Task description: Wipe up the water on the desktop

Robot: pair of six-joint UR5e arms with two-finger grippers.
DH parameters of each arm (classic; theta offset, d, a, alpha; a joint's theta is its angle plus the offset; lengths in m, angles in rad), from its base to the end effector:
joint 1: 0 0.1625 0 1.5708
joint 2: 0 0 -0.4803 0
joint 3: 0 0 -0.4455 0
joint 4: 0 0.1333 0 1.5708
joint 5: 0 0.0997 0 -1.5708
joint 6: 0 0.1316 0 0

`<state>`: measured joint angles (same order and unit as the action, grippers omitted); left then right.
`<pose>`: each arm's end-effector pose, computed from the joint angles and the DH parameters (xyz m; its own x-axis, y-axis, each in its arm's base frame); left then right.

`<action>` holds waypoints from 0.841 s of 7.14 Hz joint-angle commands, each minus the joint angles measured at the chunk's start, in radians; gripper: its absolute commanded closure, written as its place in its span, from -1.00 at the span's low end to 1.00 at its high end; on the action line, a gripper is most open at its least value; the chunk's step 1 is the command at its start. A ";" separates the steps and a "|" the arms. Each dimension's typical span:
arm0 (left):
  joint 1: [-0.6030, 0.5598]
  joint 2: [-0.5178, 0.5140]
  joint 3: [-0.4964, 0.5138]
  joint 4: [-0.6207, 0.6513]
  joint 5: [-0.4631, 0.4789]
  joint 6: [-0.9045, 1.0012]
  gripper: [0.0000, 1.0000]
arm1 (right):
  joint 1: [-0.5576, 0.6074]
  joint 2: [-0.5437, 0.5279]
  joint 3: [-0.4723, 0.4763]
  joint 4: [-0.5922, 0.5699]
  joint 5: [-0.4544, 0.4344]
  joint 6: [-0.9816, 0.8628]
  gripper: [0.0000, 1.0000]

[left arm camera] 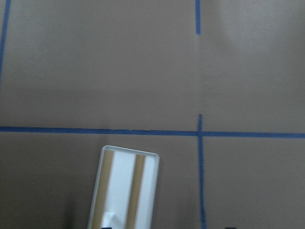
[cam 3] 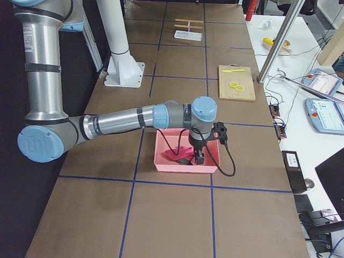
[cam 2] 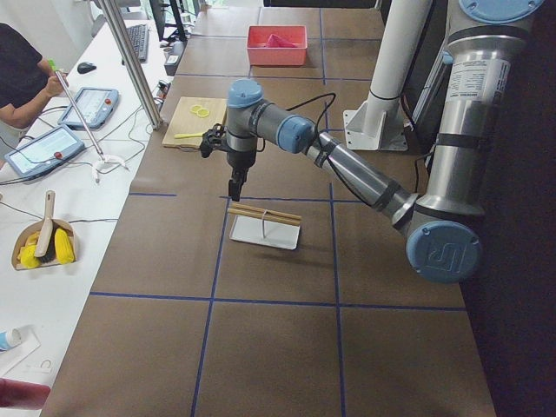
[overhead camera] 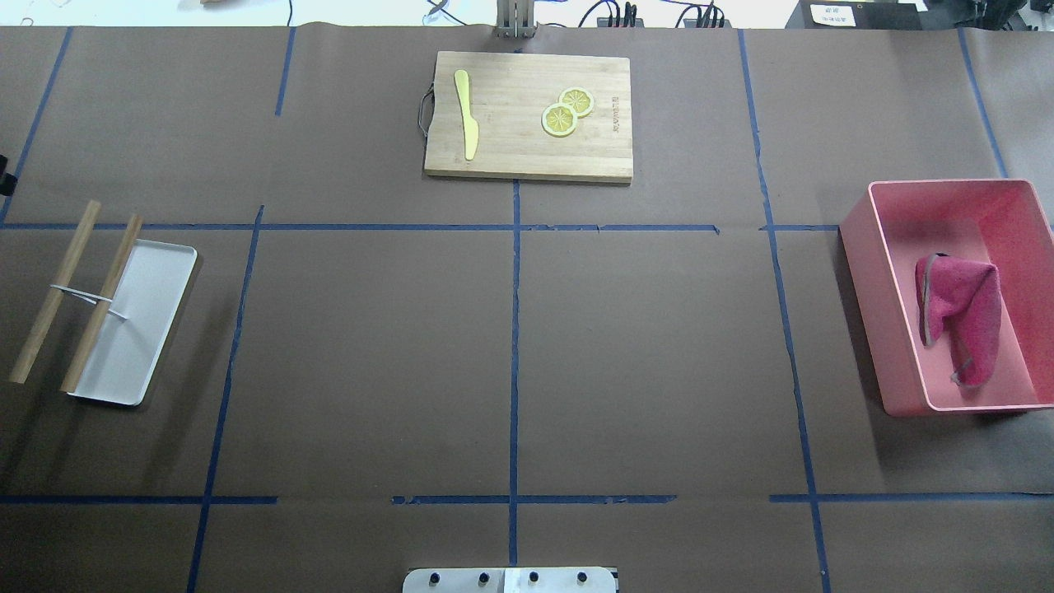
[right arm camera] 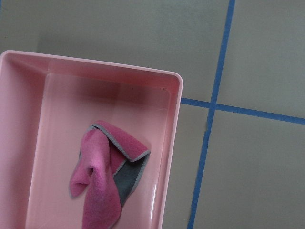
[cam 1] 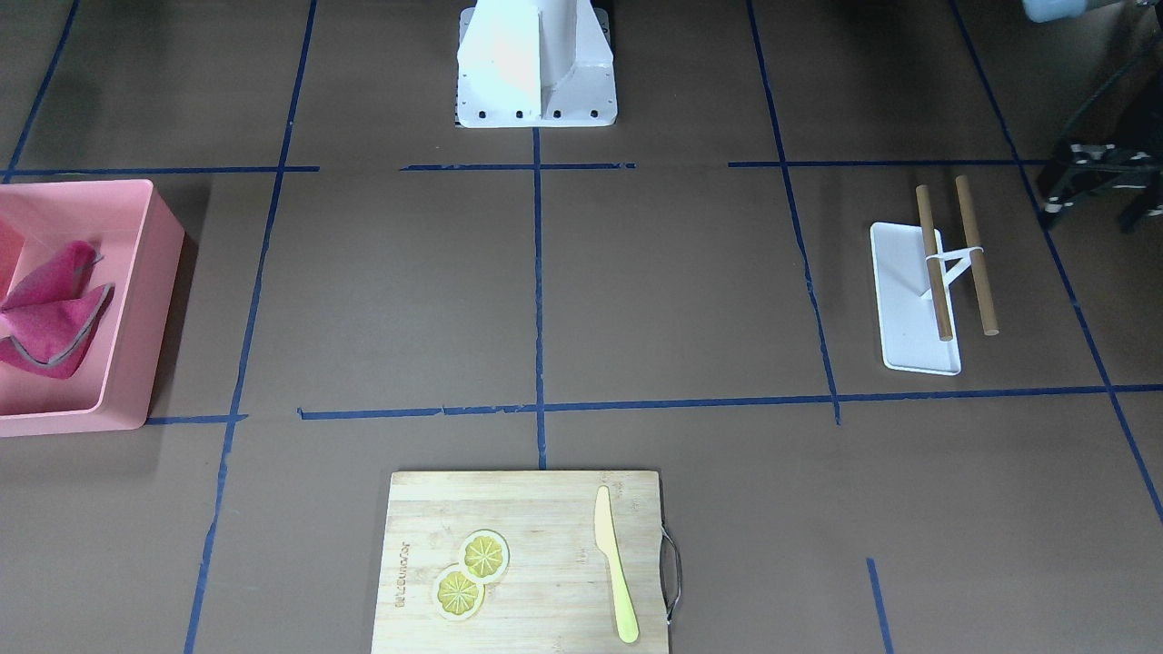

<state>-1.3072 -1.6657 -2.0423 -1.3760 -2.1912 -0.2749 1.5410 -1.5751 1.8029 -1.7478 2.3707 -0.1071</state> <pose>0.0893 -0.5489 0.4651 0.7690 0.1560 -0.6199 -0.0354 0.9787 0.2024 0.0229 -0.5371 0.6287 0.6882 -0.1635 0.7068 0.1039 0.9864 0.1271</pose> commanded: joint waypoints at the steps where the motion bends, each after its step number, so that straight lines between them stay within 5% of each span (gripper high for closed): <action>1: -0.162 0.014 0.069 0.166 -0.121 0.308 -0.70 | 0.021 -0.034 0.003 -0.010 0.001 -0.019 -1.00; 3: -0.185 0.162 0.061 0.209 -0.163 0.474 -1.00 | 0.022 -0.104 0.018 0.031 -0.001 -0.020 -1.00; 6: -0.280 0.251 0.106 0.200 -0.208 0.510 -1.00 | -0.004 -0.125 -0.025 0.158 -0.008 -0.007 -1.00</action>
<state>-1.5618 -1.4504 -1.9691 -1.1689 -2.3682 0.2171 1.5558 -1.7008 1.7929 -1.6240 2.3649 -0.1221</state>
